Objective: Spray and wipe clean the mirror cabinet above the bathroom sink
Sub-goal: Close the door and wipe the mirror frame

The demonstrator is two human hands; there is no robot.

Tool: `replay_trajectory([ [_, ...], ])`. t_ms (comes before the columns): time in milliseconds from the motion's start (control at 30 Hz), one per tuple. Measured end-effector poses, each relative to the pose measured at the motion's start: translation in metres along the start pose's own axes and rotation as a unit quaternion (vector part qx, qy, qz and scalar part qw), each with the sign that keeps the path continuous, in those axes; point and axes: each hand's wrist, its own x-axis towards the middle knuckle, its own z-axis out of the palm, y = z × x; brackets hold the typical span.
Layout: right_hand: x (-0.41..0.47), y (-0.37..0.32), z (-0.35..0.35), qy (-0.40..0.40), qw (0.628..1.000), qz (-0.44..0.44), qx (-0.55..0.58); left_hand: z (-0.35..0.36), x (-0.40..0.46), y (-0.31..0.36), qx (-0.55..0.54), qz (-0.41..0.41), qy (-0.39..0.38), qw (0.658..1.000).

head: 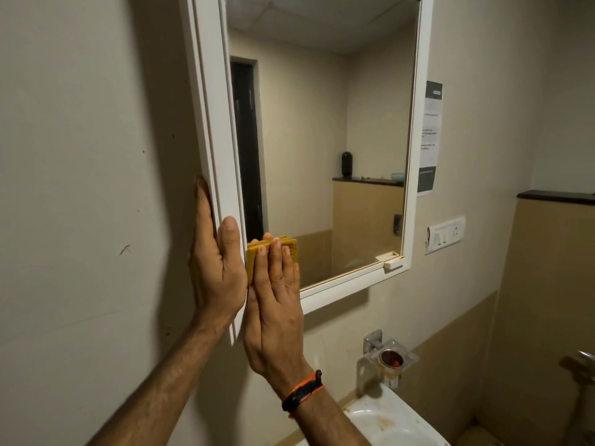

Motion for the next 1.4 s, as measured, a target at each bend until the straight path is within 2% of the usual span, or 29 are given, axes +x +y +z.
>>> replay_trajectory([
  [133,0.008,0.009,-0.006,0.044,0.995,0.093,0.000,-0.002,0.001,0.001,-0.001,0.016,0.000,1.000],
  [300,0.031,0.031,-0.020,0.127,0.967,0.221,0.011,-0.001,0.001,-0.001,-0.007,0.018,0.006,1.000],
  [533,0.082,0.078,-0.045,0.212,0.887,0.411,0.018,0.000,0.002,-0.003,-0.004,0.026,0.009,1.000],
  [700,0.115,0.115,-0.073,0.229,0.828,0.512,0.009,0.000,0.001,-0.002,-0.004,0.027,0.007,1.000],
  [867,0.111,0.111,-0.076,0.207,0.833,0.513,-0.004,0.001,0.000,0.002,0.002,0.030,0.012,0.999],
  [1033,0.080,0.056,-0.052,0.161,0.879,0.449,0.014,0.000,0.000,0.002,0.002,0.029,0.013,0.999],
  [1200,0.031,-0.034,-0.006,0.108,0.933,0.336,0.067,0.000,0.000,0.001,0.004,0.024,0.007,1.000],
  [1267,0.019,-0.054,0.007,0.083,0.944,0.311,0.075,-0.001,0.000,-0.001,-0.005,0.004,-0.002,1.000],
  [1400,0.015,-0.051,0.006,0.056,0.950,0.301,0.066,-0.002,0.000,-0.002,-0.010,0.001,-0.009,1.000],
])
